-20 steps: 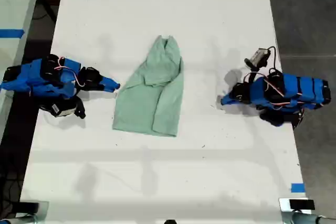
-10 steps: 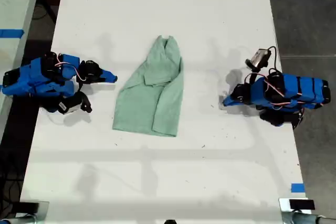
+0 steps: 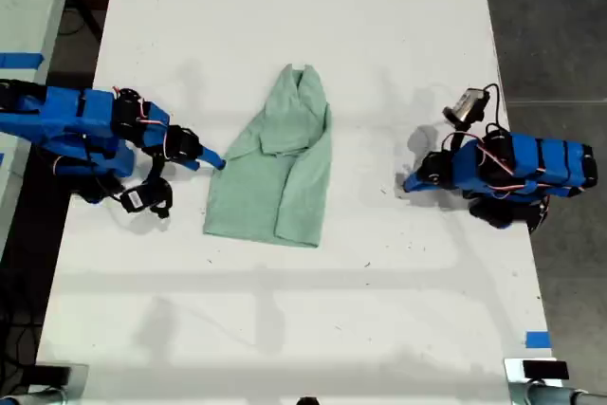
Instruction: Fold t shirt
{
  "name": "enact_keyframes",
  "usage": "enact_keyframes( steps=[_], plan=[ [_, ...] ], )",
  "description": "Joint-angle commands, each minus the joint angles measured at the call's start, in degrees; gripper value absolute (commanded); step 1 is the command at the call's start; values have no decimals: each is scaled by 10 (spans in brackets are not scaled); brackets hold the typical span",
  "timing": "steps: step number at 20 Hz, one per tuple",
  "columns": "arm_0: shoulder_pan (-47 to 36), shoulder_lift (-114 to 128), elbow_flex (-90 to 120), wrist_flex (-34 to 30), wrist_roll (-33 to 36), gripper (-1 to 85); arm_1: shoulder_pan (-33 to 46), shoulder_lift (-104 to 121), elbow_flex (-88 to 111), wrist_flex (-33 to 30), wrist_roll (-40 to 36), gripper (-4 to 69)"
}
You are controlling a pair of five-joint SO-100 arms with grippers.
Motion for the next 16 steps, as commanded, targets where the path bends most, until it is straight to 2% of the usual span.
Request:
enact_keyframes(
  steps=[1, 5, 6, 7, 9, 13, 14, 16],
  plan=[
    [38, -64, -34, -33, -6, 233, -2, 8, 11, 2, 0, -8],
    [67, -266, -140, -54, -24, 238, -2, 8, 11, 2, 1, -8],
    [67, -328, -171, -52, -18, 198, -2, 8, 11, 2, 1, -8],
    [61, -393, -212, -33, -16, -1, -2, 8, 11, 2, 1, -8],
    [43, -503, -308, 50, -23, -1, -3, 8, 11, 2, 1, -8],
    [81, -561, -614, 288, -74, -2, -3, 8, 11, 2, 0, -8],
    [89, -579, -693, 318, -71, -2, -2, 8, 11, 2, -2, -8],
    [86, -613, -786, 334, -47, -2, -4, 8, 11, 2, -2, -8]
  ],
)
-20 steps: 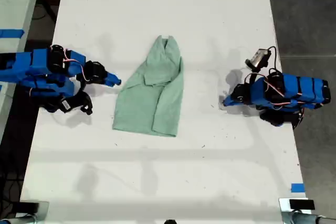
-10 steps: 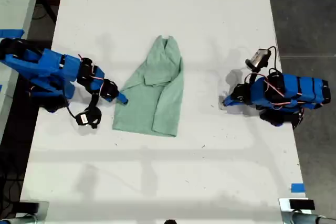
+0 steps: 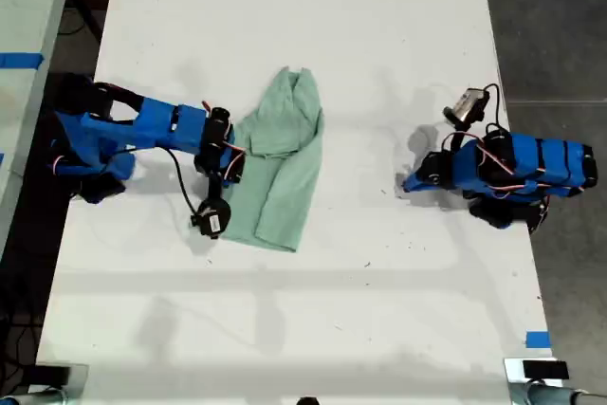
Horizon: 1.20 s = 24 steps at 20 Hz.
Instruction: Fold t shirt
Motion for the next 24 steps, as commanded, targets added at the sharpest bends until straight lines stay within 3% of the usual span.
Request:
enact_keyframes(
  steps=[1, 13, 15, 17, 18, 19, 20, 24],
  plan=[
    [-1, -26, -140, 27, 16, -2, -5, 8, 11, 2, -1, -8],
    [-17, -192, -352, 12, 58, 1, -4, 8, 11, 1, -4, -8],
    [-11, -190, -353, -20, 85, 240, -4, 8, 11, 1, -4, -8],
    [-5, -185, -353, -51, 111, 250, -4, 8, 11, 1, -4, -8],
    [-5, -182, -353, -52, 113, 234, -4, 8, 11, 1, -4, -8],
    [-9, -175, -351, -45, 116, 165, -4, 8, 11, 1, -4, -8],
    [-12, -158, -344, -26, 112, -1, -4, 8, 11, 1, -4, -8],
    [-14, 48, -251, -34, 120, -1, -4, 8, 11, 1, -4, -8]
  ],
)
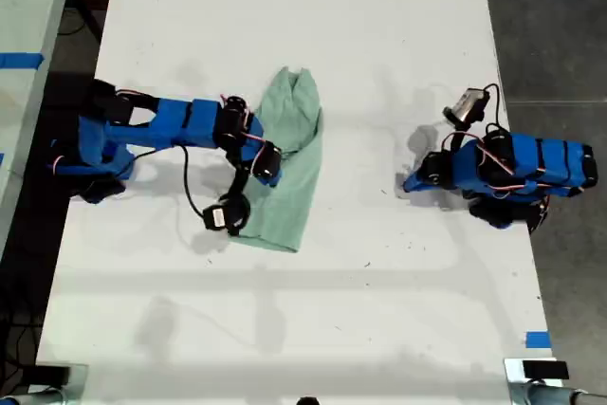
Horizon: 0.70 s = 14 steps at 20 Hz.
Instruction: Fold t shirt
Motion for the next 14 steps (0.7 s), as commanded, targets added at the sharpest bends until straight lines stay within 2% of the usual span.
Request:
enact_keyframes(
  steps=[1, 4, 9, 10, 12, 14],
  plan=[
    [-9, 217, 67, -25, 9, -1, -4, 8, 11, 1, -4, -8],
    [-24, 536, 381, -200, 11, -1, -4, 8, 11, 1, -4, -8],
    [-81, 976, 986, -458, -3, -1, -3, 8, 11, 1, 1, -8],
    [-93, 1090, 1086, -472, 1, -1, -5, 8, 11, 1, 4, -8],
    [-104, 1303, 1194, -386, 9, -1, -5, 8, 12, 0, 5, -8],
    [-99, 1293, 1199, -383, 11, -1, -5, 8, 12, -3, 4, -8]
  ],
)
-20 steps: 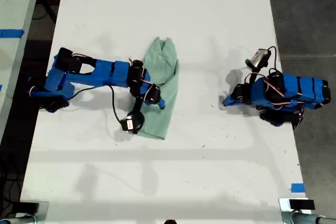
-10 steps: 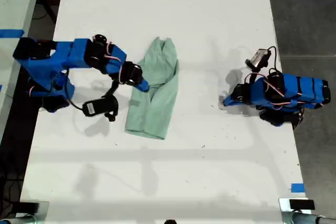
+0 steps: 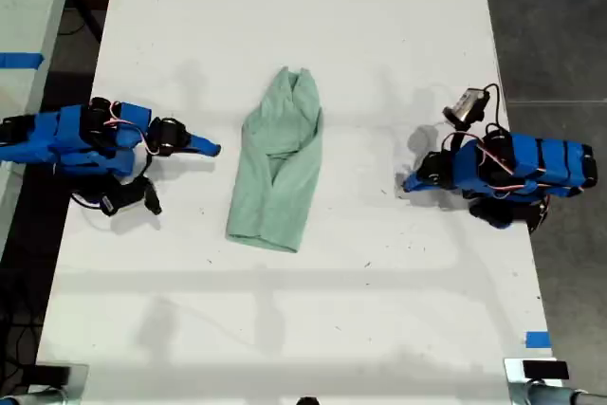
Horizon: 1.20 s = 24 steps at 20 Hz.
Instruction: Fold t shirt
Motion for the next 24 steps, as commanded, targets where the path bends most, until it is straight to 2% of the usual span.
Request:
enact_keyframes(
  steps=[1, 12, 15, 24],
  plan=[
    [-8, 63, 26, 18, 0, -1, -9, 8, 12, -3, 4, -8],
    [-25, 63, 28, 49, -23, -1, -16, 8, 9, -3, 25, -8],
    [-27, 63, 28, 50, -23, -1, -18, 8, 9, -15, -1, -19],
    [-27, 63, 28, 52, -24, -1, -19, 8, 3, -13, -9, -22]
  ],
)
